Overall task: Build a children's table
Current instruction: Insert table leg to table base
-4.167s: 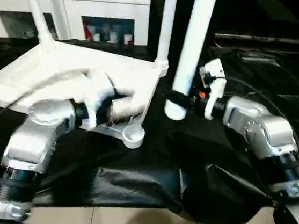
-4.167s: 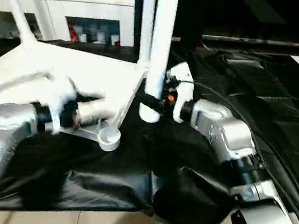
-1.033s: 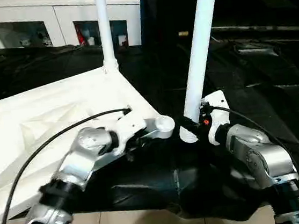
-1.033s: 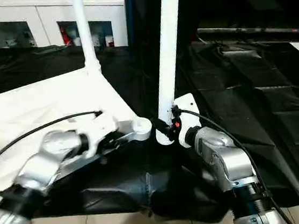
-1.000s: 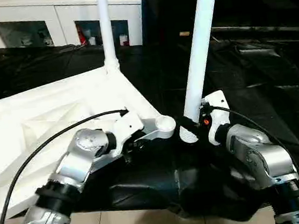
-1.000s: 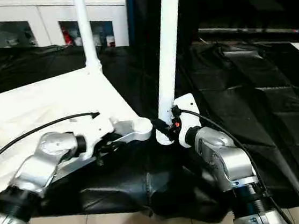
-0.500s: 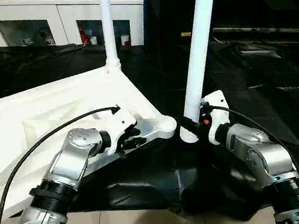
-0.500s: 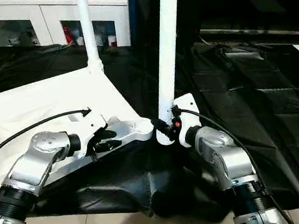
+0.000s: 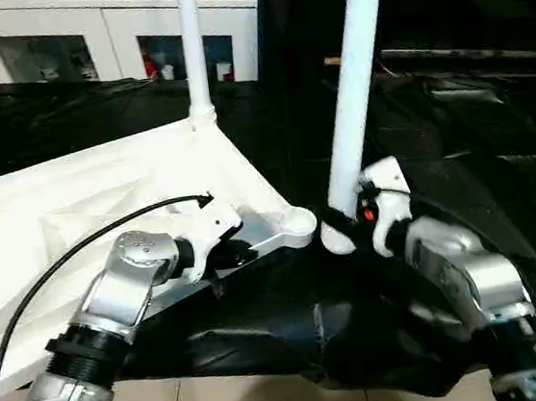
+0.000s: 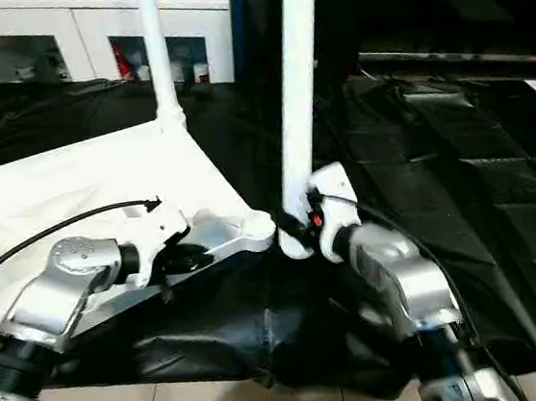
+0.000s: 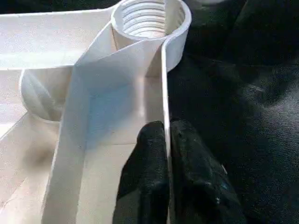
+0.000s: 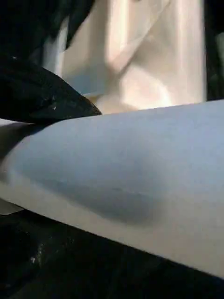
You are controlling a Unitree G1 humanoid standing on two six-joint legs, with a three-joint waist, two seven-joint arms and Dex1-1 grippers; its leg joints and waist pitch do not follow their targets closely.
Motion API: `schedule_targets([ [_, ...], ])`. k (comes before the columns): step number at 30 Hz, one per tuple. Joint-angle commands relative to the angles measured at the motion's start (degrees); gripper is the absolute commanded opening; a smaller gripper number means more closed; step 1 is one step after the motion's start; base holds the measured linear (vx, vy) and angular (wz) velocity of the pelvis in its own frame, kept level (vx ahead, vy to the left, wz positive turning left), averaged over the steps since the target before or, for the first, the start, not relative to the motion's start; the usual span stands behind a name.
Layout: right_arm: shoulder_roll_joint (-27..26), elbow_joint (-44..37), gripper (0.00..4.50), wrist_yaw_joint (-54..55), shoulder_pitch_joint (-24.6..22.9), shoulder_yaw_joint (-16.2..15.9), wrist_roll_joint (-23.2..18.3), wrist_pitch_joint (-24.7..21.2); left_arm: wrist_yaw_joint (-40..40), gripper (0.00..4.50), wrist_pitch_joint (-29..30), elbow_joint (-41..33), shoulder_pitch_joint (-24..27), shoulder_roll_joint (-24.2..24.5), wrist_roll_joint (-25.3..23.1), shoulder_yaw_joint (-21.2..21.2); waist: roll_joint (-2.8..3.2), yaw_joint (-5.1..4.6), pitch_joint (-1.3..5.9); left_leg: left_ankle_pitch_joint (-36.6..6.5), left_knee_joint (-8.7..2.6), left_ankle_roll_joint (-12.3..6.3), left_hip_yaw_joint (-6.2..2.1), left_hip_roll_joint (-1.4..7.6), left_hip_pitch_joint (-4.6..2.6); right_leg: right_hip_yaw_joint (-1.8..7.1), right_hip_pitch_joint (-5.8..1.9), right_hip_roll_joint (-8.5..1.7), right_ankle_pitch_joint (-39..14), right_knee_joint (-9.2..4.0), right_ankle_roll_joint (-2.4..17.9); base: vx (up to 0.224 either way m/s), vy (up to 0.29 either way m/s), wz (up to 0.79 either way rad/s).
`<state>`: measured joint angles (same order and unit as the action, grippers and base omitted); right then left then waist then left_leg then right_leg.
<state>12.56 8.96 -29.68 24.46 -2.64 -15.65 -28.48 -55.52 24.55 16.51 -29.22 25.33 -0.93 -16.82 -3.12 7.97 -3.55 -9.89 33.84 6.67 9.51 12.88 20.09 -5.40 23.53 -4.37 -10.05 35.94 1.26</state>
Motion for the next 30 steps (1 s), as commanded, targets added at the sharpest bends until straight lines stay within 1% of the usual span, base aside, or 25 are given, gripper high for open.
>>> schedule_targets([
  [1,0.08,-1.76,1.91,-1.58,1.25,0.91,-1.81,-0.63,-0.33,0.04,0.73,-0.97,0.32,0.25,-0.04,-0.84,0.01,-0.28,3.87,-12.77,-4.29,0.59,0.24,0.25,-0.08,3.09,-2.86,-3.78,-19.94,-5.15,4.62,0.0,0.0,0.0],
  [4,-0.99,-1.17,1.91,-2.79,3.05,1.62,-3.71,-1.18,-0.95,0.0,0.71,-1.3,0.82,0.55,-0.06,-1.1,0.06,-0.3,3.9,-12.6,-4.32,0.58,0.21,0.29,-0.05,3.13,-2.91,-3.81,-18.72,-5.0,5.12,0.0,0.0,0.0],
  [5,-1.52,0.1,1.91,-2.95,4.12,1.7,-3.8,-0.96,-1.27,0.0,0.59,-1.43,1.08,0.7,-0.02,-1.31,-0.07,-0.37,3.91,-12.56,-4.33,0.67,0.23,0.26,-0.01,3.11,-2.93,-3.75,-18.7,-4.97,5.18,0.0,0.0,0.0],
  [7,-1.77,2.03,1.91,-3.27,5.07,1.1,-3.03,-0.22,-1.62,0.0,0.37,-1.55,1.31,0.77,0.09,-1.49,0.05,-0.39,3.87,-12.72,-4.36,0.94,0.22,0.27,-0.08,3.13,-2.88,-3.81,-19.21,-5.03,5.24,0.0,0.0,0.0],
  [8,-2.05,4.62,1.91,-3.87,5.91,0.35,-2.35,0.8,-2.01,0.0,0.3,-1.82,1.45,0.89,0.14,-1.76,-0.06,-0.44,3.91,-12.7,-4.33,1.06,0.23,0.3,-0.08,3.16,-2.89,-3.86,-19.02,-4.94,5.38,0.0,0.0,0.0],
  [9,-2.14,5.48,1.91,-4.02,6.17,0.13,-2.14,1.15,-2.14,0.0,0.31,-1.93,1.49,0.94,0.16,-1.86,0.04,-0.49,3.83,-12.92,-4.41,1.18,0.24,0.33,-0.14,3.16,-2.8,-3.86,-19.17,-5.01,5.66,0.0,0.0,0.0],
  [10,-2.25,7.15,1.91,-4.4,6.61,-0.39,-1.65,1.8,-2.34,0.0,0.32,-2.14,1.54,1.01,0.21,-1.99,-0.07,-0.44,3.91,-12.87,-4.35,1.19,0.27,0.31,-0.14,3.15,-2.82,-3.87,-18.96,-4.98,5.72,0.0,0.0,0.0],
  [12,-2.35,9.74,1.91,-4.92,7.25,-1.19,-0.73,3.01,-2.77,0.0,0.02,-2.47,1.58,1.12,0.39,-2.1,0.03,-0.4,3.92,-13.1,-4.34,1.34,0.28,0.34,-0.21,3.18,-2.74,-3.89,-18.5,-4.91,6.23,0.0,0.0,0.0],
  [14,-2.55,12.77,1.91,-5.21,8.1,-1.69,-0.03,4.23,-3.12,0.0,-0.89,-2.64,1.54,1.19,0.46,-2.19,-0.15,-0.42,3.92,-12.96,-4.39,1.47,0.27,0.35,-0.07,3.17,-2.9,-3.83,-17.99,-4.85,6.33,0.0,0.0,0.0],
  [15,-2.64,14.31,1.91,-5.23,8.59,-1.91,0.35,4.79,-3.27,0.0,-1.17,-2.68,1.49,1.23,0.47,-2.25,-0.14,-0.39,3.96,-12.54,-4.39,1.54,0.27,0.34,-0.07,3.18,-2.96,-3.84,-17.35,-4.77,6.52,0.0,0.0,0.0],
  [18,-2.82,17.48,1.91,-5.67,9.76,-2.4,1.17,5.15,-3.79,0.0,-1.74,-2.61,1.25,1.6,0.0,-2.8,-0.16,-0.48,3.91,-12.87,-4.37,1.45,0.29,0.32,-0.08,3.21,-2.94,-3.83,-17.8,-4.74,6.57,0.0,0.0,0.0],
  [20,-2.87,18.62,1.91,-6.11,10.23,-2.65,1.46,5.55,-3.7,0.0,-1.9,-2.45,1.13,1.66,-0.15,-2.86,-0.08,-0.34,3.95,-12.64,-4.35,1.48,0.3,0.37,-0.16,3.27,-2.94,-3.87,-17.63,-4.74,6.46,0.0,0.0,0.0],
  [21,-2.96,19.26,1.91,-6.33,10.47,-2.67,1.59,5.88,-3.68,0.0,-2.03,-2.36,1.06,1.69,-0.24,-2.9,-0.1,-0.37,3.99,-12.49,-4.37,1.51,0.3,0.4,-0.16,3.24,-2.94,-3.81,-16.86,-4.64,6.62,0.0,0.0,0.0],
  [24,-3.37,21.54,1.91,-6.69,11.26,-2.58,1.84,7.21,-4.01,0.0,-2.56,-2.07,0.8,1.69,-0.19,-3.02,-0.07,-0.4,4.0,-12.77,-4.37,1.58,0.29,0.39,-0.11,3.24,-3.0,-3.88,-16.83,-4.65,6.89,0.0,0.0,0.0],
  [26,-3.8,23.13,1.91,-6.71,11.78,-2.23,1.63,7.78,-4.06,0.0,-2.71,-1.99,0.7,1.64,-0.13,-3.1,0.0,-0.43,3.98,-13.02,-4.37,1.62,0.33,0.38,-0.25,3.24,-2.91,-3.79,-16.85,-4.68,7.12,0.0,0.0,0.0],
  [30,-4.72,26.29,1.91,-6.99,12.7,-1.61,1.44,8.73,-4.03,0.0,-3.22,-1.53,0.48,1.58,-0.28,-3.49,0.0,-0.58,3.91,-13.85,-4.44,1.74,0.24,0.41,-0.21,3.21,-2.91,-3.85,-18.02,-4.76,7.03,0.0,0.0,0.0],
])
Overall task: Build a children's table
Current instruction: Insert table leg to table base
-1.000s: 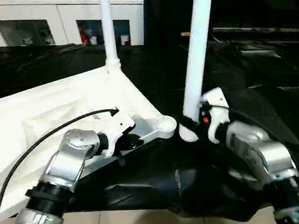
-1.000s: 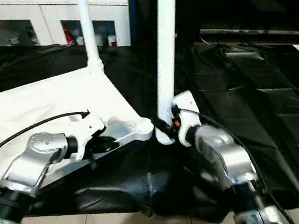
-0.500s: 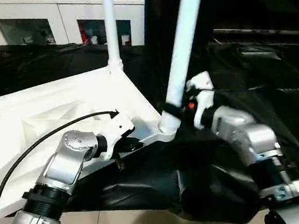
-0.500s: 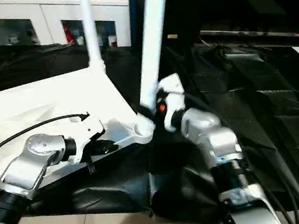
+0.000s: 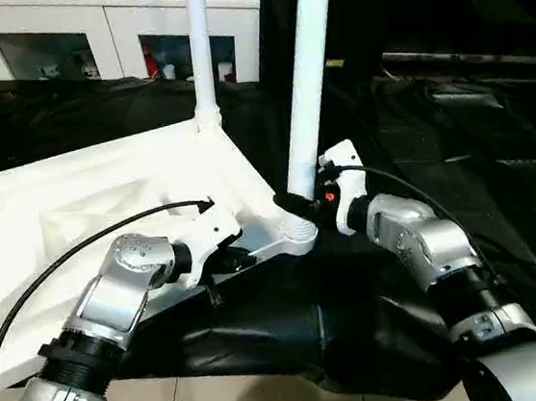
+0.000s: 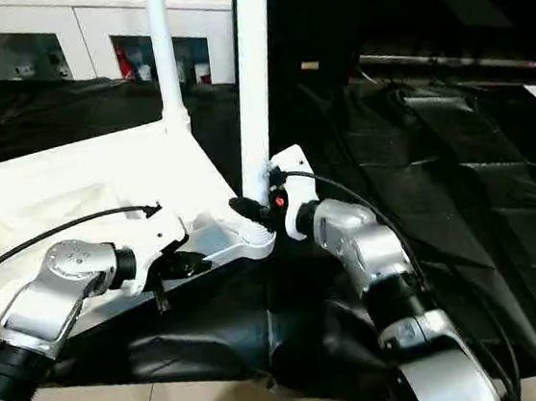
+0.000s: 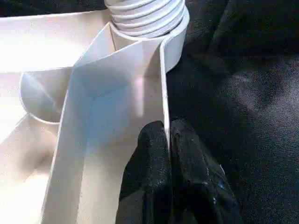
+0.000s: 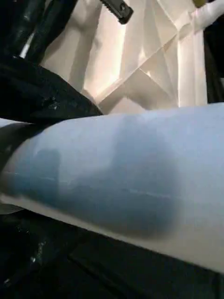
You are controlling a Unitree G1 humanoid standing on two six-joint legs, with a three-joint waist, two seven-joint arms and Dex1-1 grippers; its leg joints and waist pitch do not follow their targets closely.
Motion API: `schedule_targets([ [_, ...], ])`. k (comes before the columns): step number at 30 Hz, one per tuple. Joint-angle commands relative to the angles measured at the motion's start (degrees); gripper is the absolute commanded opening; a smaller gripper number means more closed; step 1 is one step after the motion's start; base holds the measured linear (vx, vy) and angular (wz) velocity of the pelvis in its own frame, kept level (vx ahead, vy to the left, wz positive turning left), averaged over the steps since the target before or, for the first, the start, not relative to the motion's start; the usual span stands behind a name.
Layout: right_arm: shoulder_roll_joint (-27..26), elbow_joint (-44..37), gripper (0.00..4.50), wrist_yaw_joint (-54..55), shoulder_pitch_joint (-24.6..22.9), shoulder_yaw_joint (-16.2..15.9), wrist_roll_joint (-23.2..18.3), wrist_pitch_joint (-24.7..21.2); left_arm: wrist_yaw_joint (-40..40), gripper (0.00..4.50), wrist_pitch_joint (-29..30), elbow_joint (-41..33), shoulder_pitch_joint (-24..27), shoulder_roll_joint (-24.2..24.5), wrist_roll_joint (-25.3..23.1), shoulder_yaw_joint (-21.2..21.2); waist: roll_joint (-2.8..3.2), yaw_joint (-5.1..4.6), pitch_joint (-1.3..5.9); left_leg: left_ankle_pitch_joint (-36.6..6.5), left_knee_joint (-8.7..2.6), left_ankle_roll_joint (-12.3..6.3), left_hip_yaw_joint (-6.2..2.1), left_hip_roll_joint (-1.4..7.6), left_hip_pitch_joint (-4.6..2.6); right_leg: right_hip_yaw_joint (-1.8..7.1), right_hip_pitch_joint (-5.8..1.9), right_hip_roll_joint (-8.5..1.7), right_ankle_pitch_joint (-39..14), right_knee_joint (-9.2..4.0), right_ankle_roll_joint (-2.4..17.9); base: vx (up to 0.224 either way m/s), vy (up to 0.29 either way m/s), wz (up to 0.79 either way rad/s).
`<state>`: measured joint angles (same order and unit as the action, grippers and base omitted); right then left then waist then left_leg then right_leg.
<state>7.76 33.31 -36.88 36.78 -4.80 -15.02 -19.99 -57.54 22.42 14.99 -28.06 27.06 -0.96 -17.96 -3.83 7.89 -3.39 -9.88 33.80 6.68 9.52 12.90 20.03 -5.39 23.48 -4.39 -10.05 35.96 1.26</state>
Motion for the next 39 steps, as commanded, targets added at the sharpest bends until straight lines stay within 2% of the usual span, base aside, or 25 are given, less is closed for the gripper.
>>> schedule_targets([
  [1,0.02,2.47,1.91,0.09,0.45,0.53,0.95,0.65,-1.96,0.0,-1.12,0.04,-0.7,-0.16,-0.3,-2.41,0.74,-0.5,3.73,-14.16,-4.4,1.74,0.25,0.41,-0.22,3.21,-2.81,-3.84,-18.28,-4.86,7.01,0.0,0.0,0.0],
  [4,-0.16,4.13,1.91,-0.2,0.55,0.89,0.89,1.9,-1.8,0.0,-1.31,0.33,-0.74,-0.26,-0.54,-2.42,0.66,-0.59,3.71,-15.21,-4.44,1.78,0.18,0.4,-0.29,3.18,-2.77,-3.89,-20.03,-5.04,6.65,0.0,0.0,0.0],
  [6,-0.55,5.5,1.91,-0.55,-0.11,2.4,-0.38,2.57,-1.58,0.0,-1.37,0.47,-0.77,-0.36,-0.7,-2.36,0.79,-0.53,3.73,-15.41,-4.44,1.69,0.14,0.45,-0.34,3.2,-2.71,-3.97,-20.14,-5.08,6.75,0.0,0.0,0.0],
  [8,-0.99,6.25,1.91,-0.79,-0.49,3.15,-1.05,2.88,-1.63,0.0,-1.46,0.57,-0.75,-0.3,-0.69,-2.32,0.68,-0.55,3.78,-15.27,-4.48,1.68,0.12,0.47,-0.27,3.17,-2.79,-3.9,-19.66,-5.0,6.94,0.0,0.0,0.0],
  [15,-3.78,9.78,1.91,-0.2,-4.59,7.3,-4.01,7.16,-1.62,0.0,-1.86,0.94,-0.92,0.18,-1.12,-2.08,1.26,-0.41,3.85,-16.4,-4.59,1.79,0.01,0.55,-0.39,3.12,-2.71,-3.88,-18.33,-4.89,7.99,0.0,0.0,0.0],
  [19,-4.65,9.99,1.91,0.13,-6.24,8.23,-4.45,8.58,-1.41,0.0,-2.15,1.34,-1.12,0.48,-1.27,-1.71,1.37,-0.37,3.76,-17.86,-4.73,1.83,-0.08,0.53,-0.41,3.05,-2.73,-3.85,-19.58,-5.08,7.93,0.0,0.0,0.0],
  [21,-5.32,11.52,1.91,1.38,-7.75,9.27,-4.12,12.26,-1.08,0.0,-2.31,1.86,-1.51,0.44,-1.54,-1.68,1.44,-0.34,3.74,-18.82,-4.7,1.88,-0.05,0.52,-0.54,3.09,-2.55,-4.05,-21.58,-5.44,7.49,0.0,0.0,0.0],
  [23,-5.72,11.94,1.91,1.62,-8.54,9.59,-4.1,13.61,-1.01,0.0,-2.29,2.01,-1.7,0.46,-1.57,-1.62,1.48,-0.31,3.73,-19.55,-4.81,1.89,-0.17,0.53,-0.53,3.03,-2.56,-4.06,-22.57,-5.55,7.18,0.0,0.0,0.0],
  [24,-6.34,11.86,1.91,1.48,-10.23,8.98,-3.28,16.33,-0.93,0.0,-2.37,2.33,-2.0,0.48,-1.54,-1.48,1.65,-0.27,3.75,-19.84,-4.84,1.89,-0.23,0.53,-0.56,3.0,-2.52,-4.08,-22.97,-5.57,7.08,0.0,0.0,0.0],
  [27,-7.25,11.07,1.91,0.94,-12.77,7.4,-1.52,20.4,-0.95,0.0,-2.48,2.53,-2.17,0.64,-1.45,-1.38,1.84,-0.21,3.68,-21.02,-4.99,1.79,-0.28,0.57,-0.61,2.97,-2.41,-4.08,-23.51,-5.86,6.83,0.0,0.0,0.0],
  [31,-7.57,11.17,1.9,0.95,-14.17,6.27,0.17,24.4,-0.96,0.0,-2.72,2.85,-2.25,0.71,-1.49,-1.47,1.84,-0.3,3.68,-22.39,-5.1,1.65,-0.39,0.56,-0.76,2.95,-2.33,-4.05,-25.4,-6.06,6.5,0.0,0.0,0.0],
  [33,-7.37,11.47,1.9,1.23,-14.7,5.11,2.21,28.05,-0.82,0.0,-3.01,3.37,-2.46,0.66,-1.6,-1.63,1.74,-0.32,3.64,-22.84,-5.14,1.64,-0.45,0.54,-0.76,2.91,-2.23,-4.08,-26.41,-6.23,6.16,0.0,0.0,0.0],
  [39,-5.75,11.83,1.9,1.23,-13.93,2.27,5.65,30.05,-0.73,0.0,-3.15,3.41,-2.58,0.76,-1.78,-1.66,1.63,-0.48,3.42,-24.31,-5.35,1.33,-0.66,0.36,-0.93,2.86,-2.16,-3.97,-29.6,-6.64,4.87,0.0,0.0,0.0],
])
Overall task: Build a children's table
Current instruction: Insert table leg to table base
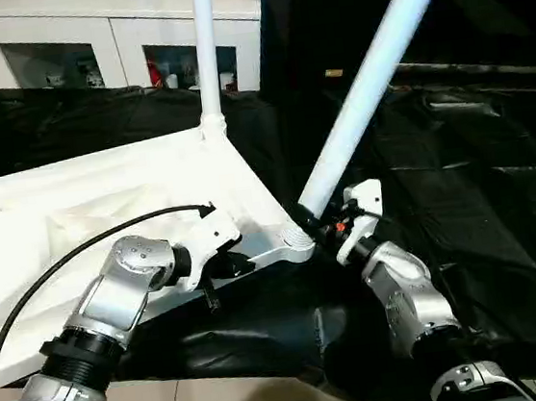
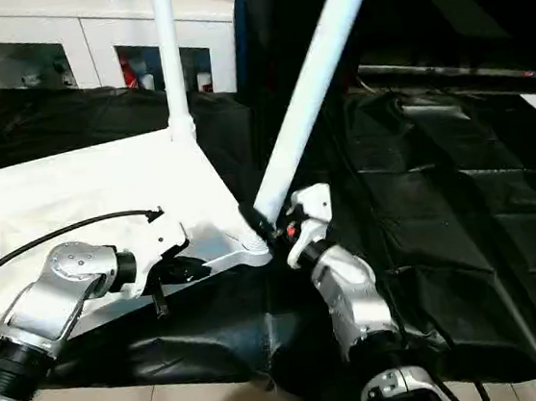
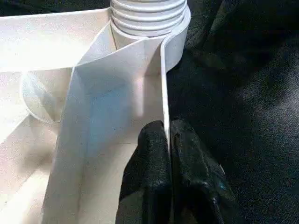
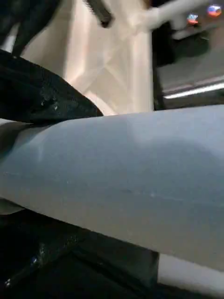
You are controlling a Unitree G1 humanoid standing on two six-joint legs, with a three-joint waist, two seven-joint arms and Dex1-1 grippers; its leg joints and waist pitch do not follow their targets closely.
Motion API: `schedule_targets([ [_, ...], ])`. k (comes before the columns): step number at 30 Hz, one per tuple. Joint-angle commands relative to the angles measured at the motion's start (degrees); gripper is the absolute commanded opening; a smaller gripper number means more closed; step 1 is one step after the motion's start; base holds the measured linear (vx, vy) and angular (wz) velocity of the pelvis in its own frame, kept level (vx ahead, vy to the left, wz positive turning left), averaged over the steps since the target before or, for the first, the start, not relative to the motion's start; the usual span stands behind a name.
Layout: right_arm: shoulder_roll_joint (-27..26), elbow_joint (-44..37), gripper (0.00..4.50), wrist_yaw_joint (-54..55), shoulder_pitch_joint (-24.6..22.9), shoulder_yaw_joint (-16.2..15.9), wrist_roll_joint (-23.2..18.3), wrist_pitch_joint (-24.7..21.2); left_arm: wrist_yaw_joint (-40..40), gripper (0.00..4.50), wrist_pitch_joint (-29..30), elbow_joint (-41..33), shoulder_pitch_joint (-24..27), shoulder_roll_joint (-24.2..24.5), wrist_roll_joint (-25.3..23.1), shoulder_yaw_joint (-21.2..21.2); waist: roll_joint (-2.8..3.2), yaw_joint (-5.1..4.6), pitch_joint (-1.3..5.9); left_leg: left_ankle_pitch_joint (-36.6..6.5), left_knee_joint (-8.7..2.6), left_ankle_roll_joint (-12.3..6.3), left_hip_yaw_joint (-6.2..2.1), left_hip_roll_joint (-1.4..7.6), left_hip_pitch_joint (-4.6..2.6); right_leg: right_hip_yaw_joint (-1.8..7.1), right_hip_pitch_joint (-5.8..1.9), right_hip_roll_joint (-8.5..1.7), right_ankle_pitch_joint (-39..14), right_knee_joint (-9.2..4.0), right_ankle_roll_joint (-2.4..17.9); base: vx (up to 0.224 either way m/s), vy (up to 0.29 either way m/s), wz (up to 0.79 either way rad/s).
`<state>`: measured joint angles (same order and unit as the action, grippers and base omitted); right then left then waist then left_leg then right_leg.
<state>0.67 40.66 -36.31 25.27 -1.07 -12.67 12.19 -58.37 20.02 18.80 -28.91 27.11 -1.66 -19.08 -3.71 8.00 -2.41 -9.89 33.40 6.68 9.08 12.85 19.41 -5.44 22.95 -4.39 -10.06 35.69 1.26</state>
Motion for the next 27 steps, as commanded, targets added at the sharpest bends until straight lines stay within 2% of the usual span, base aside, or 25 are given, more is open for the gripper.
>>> schedule_targets([
  [1,1.52,4.43,1.9,0.22,-2.23,-1.88,3.62,-1.97,0.09,0.0,-0.79,-0.4,-1.73,0.74,-1.12,-0.54,1.48,-0.61,2.41,-24.76,-4.95,1.26,-0.21,0.39,-0.4,2.89,-1.54,-3.97,-30.21,-6.5,4.68,0.0,0.0,0.0],
  [4,2.35,4.31,1.9,-2.29,-1.16,-3.61,4.58,-3.04,-0.62,0.0,-1.55,-0.46,-1.67,0.95,-1.0,-0.59,1.4,-0.58,2.5,-24.45,-5.02,0.94,-0.25,0.33,-0.5,2.8,-1.68,-4.05,-31.34,-6.78,4.09,0.0,0.0,0.0],
  [6,3.56,4.75,1.9,-5.38,0.13,-5.74,5.87,-5.07,-2.48,0.0,-2.81,-1.06,-1.28,1.38,-0.23,-0.73,1.24,-0.66,2.67,-22.03,-5.25,0.57,-0.24,0.39,-0.09,2.83,-2.17,-3.84,-28.05,-6.42,4.77,0.0,0.0,0.0],
  [8,4.55,5.56,1.9,-8.15,1.4,-6.89,6.63,-6.86,-4.26,0.0,-3.8,-1.88,-0.92,1.71,0.48,-1.05,1.11,-0.73,2.69,-21.41,-5.14,0.45,-0.03,0.43,-0.18,2.99,-2.03,-3.82,-26.45,-6.24,5.41,0.0,0.0,0.0],
  [9,5.39,6.37,1.9,-10.3,2.5,-7.57,6.81,-7.8,-5.86,0.0,-4.18,-2.69,-0.61,1.95,1.14,-1.36,0.86,-0.76,2.7,-21.19,-5.15,0.27,0.02,0.45,-0.22,3.0,-2.08,-3.76,-26.09,-6.19,5.67,0.0,0.0,0.0],
  [10,5.44,6.41,1.9,-10.45,2.57,-7.58,6.78,-7.9,-5.93,0.0,-4.17,-2.73,-0.6,1.97,1.16,-1.39,0.98,-0.7,2.76,-20.95,-5.14,0.25,-0.01,0.47,-0.2,3.02,-2.12,-3.83,-25.66,-6.06,5.9,0.0,0.0,0.0],
  [12,6.21,7.02,1.9,-12.74,3.74,-7.73,6.28,-9.53,-6.99,0.0,-3.96,-3.43,-0.42,2.28,1.4,-1.75,0.83,-0.73,2.89,-19.17,-5.2,0.2,0.09,0.57,-0.03,3.1,-2.34,-3.75,-22.88,-5.65,6.64,0.0,0.0,0.0],
  [14,7.15,7.4,1.9,-15.23,5.18,-7.33,5.4,-11.29,-7.52,0.0,-4.1,-3.64,-0.42,2.51,1.18,-2.04,0.25,-0.84,2.86,-18.16,-5.19,0.02,0.25,0.64,0.03,3.1,-2.39,-3.67,-21.24,-5.5,7.23,0.0,0.0,0.0],
  [16,8.32,7.63,1.9,-17.82,6.53,-7.19,4.64,-12.39,-8.55,0.0,-4.94,-3.63,-0.45,3.08,0.97,-2.49,0.51,-0.83,2.89,-18.01,-5.17,0.04,0.3,0.72,-0.15,3.15,-2.32,-3.69,-20.23,-5.32,7.82,0.0,0.0,0.0],
  [20,9.87,7.62,1.9,-21.55,6.97,-8.1,4.96,-12.16,-10.49,0.0,-6.35,-3.32,-0.62,3.7,1.16,-2.97,0.46,-0.65,2.93,-17.78,-5.09,-0.03,0.54,0.78,-0.27,3.24,-2.33,-3.73,-18.93,-5.25,8.24,0.0,0.0,0.0],
  [27,12.23,5.96,1.9,-29.18,5.02,-10.44,5.84,-11.62,-14.99,0.0,-9.29,-3.42,-0.98,4.94,1.78,-4.31,0.66,-0.4,2.97,-17.98,-5.1,0.02,0.59,0.82,-0.34,3.28,-2.45,-3.71,-17.8,-5.16,8.69,0.0,0.0,0.0],
])
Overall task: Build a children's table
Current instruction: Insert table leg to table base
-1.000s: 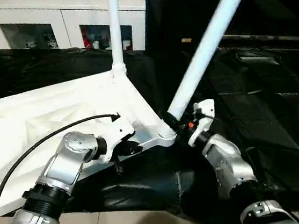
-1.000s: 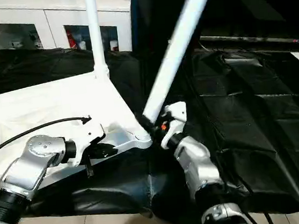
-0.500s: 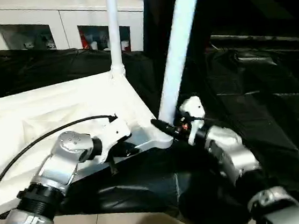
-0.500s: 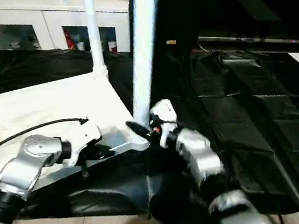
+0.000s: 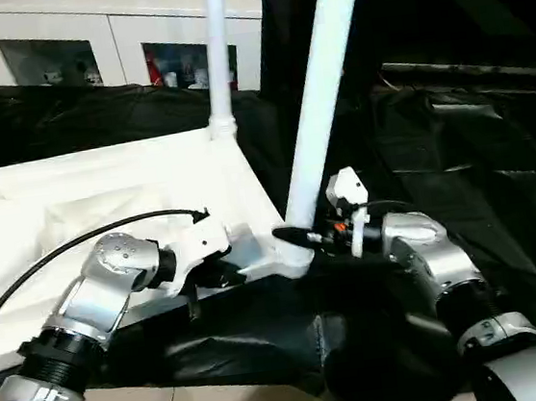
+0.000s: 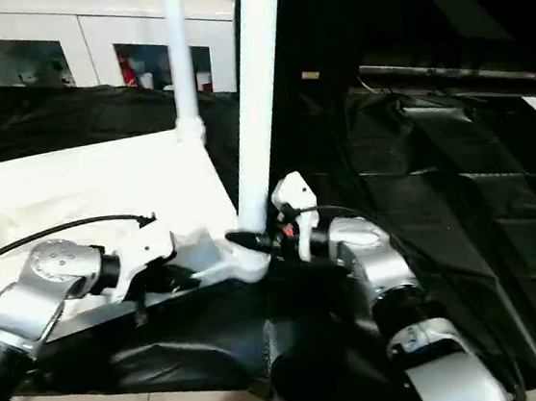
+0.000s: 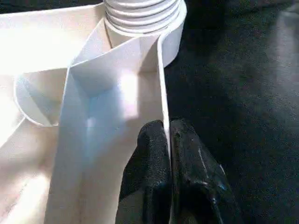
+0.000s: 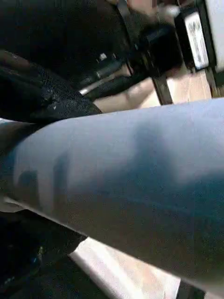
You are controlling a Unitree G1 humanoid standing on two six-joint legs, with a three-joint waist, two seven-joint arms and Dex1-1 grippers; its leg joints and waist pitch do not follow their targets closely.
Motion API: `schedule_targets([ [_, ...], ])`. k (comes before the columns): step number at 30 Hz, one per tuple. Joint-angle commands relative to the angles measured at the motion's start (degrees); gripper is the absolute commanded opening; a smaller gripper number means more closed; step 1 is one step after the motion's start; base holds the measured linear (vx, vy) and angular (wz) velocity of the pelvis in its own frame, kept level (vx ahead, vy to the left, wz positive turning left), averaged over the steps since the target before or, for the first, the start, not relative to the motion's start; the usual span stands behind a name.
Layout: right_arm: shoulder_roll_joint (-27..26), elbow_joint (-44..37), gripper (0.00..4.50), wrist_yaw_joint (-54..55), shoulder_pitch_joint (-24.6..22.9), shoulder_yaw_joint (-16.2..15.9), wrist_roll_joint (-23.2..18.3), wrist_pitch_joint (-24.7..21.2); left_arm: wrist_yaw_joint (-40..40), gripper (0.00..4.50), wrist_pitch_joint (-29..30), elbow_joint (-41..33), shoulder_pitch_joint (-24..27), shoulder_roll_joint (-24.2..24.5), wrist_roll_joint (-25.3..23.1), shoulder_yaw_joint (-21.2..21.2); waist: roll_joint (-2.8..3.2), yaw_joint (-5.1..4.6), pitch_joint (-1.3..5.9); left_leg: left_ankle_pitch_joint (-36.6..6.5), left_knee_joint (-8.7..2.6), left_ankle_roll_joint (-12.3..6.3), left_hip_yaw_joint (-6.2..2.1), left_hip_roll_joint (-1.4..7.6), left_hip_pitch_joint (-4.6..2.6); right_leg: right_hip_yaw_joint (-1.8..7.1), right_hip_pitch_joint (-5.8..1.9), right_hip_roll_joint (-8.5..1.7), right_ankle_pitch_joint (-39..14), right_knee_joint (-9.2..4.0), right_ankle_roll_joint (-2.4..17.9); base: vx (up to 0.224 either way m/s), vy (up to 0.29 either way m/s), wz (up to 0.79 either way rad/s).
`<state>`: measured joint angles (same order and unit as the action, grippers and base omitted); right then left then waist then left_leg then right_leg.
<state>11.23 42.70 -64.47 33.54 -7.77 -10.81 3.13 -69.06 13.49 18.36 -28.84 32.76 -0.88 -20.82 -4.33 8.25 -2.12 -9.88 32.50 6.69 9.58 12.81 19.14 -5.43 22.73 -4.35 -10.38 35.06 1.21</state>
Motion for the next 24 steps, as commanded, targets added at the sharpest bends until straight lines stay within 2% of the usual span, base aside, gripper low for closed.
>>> schedule_targets([
  [1,1.87,3.89,1.9,-1.61,-3.54,-3.95,3.98,-2.34,-4.92,0.0,-2.89,-3.07,-1.12,-0.65,1.28,-2.67,1.46,-0.62,2.66,-18.04,-4.22,0.12,0.08,0.89,-0.15,3.29,-2.17,-3.75,-17.3,-4.52,8.89,0.0,0.0,0.0],
  [3,2.27,3.59,1.9,-3.25,-4.3,-4.15,3.62,-1.81,-6.73,0.0,-3.96,-3.09,-1.45,-0.76,2.25,-2.79,1.25,-0.63,2.61,-18.63,-4.24,0.19,0.08,0.87,-0.1,3.26,-2.26,-3.77,-17.73,-4.6,8.99,0.0,0.0,0.0],
  [8,2.59,2.91,1.9,-4.75,-5.2,-4.34,3.59,-1.24,-8.25,0.0,-4.66,-2.93,-2.02,-0.91,2.36,-3.13,1.31,-0.56,2.62,-19.68,-4.32,0.3,-0.01,0.93,-0.2,3.22,-2.2,-3.83,-18.98,-4.72,8.72,0.0,0.0,0.0],
  [14,1.57,4.83,1.9,-1.12,-4.78,-3.2,4.19,0.11,-4.59,0.0,-5.0,-0.81,-2.86,-2.02,0.85,-2.28,1.44,-0.57,2.45,-21.78,-4.38,0.7,-0.08,0.88,-0.51,3.2,-1.89,-3.81,-21.44,-5.1,8.45,0.0,0.0,0.0],
  [16,0.23,7.55,1.9,5.47,-3.58,-1.09,4.43,0.21,-1.8,0.0,-4.83,1.0,-3.51,-2.95,-0.18,-1.34,1.42,-0.72,2.22,-22.98,-4.42,0.93,-0.11,0.75,-0.63,3.13,-1.66,-3.84,-24.32,-5.4,7.93,0.0,0.0,0.0],
  [18,-1.2,10.77,1.9,14.94,-2.22,1.06,5.15,0.83,1.43,0.0,-3.04,2.32,-4.3,-4.51,-0.17,0.14,1.54,-0.95,1.93,-25.3,-4.35,1.63,-0.52,0.54,-1.05,2.7,-1.48,-4.29,-32.48,-6.35,5.42,0.0,0.0,0.0],
  [20,-2.22,13.2,1.9,23.24,-1.07,2.12,6.11,0.72,4.02,0.0,-0.75,2.74,-4.94,-5.57,-0.23,1.05,1.69,-1.34,1.81,-26.96,-4.4,1.94,-0.98,0.43,-1.07,2.17,-1.54,-4.44,-37.11,-6.95,3.29,-0.028,-0.005,-0.04],
  [21,-3.06,14.5,1.9,27.41,-0.4,2.87,6.13,0.38,5.97,0.0,0.84,2.93,-5.36,-6.27,-0.52,1.55,1.73,-1.75,1.8,-28.02,-4.39,2.03,-1.19,0.37,-1.16,1.78,-1.46,-4.41,-38.67,-7.41,2.33,0.0,0.0,0.0],
  [22,-3.64,15.32,1.9,30.07,0.03,3.37,6.08,0.13,7.29,0.0,1.89,3.03,-5.62,-6.75,-0.73,1.87,1.81,-2.03,1.76,-28.65,-4.44,2.11,-1.32,0.4,-1.31,1.63,-1.36,-4.41,-38.84,-7.55,2.29,0.0,0.0,0.0],
  [24,-5.22,17.27,1.9,36.5,1.45,4.46,5.77,-0.79,10.14,0.0,4.39,3.46,-6.36,-7.93,-1.39,2.42,2.43,-2.93,1.82,-30.74,-4.67,2.06,-1.88,0.52,-1.15,0.7,-1.93,-4.38,-37.69,-7.86,2.5,0.0,0.0,0.0],
])
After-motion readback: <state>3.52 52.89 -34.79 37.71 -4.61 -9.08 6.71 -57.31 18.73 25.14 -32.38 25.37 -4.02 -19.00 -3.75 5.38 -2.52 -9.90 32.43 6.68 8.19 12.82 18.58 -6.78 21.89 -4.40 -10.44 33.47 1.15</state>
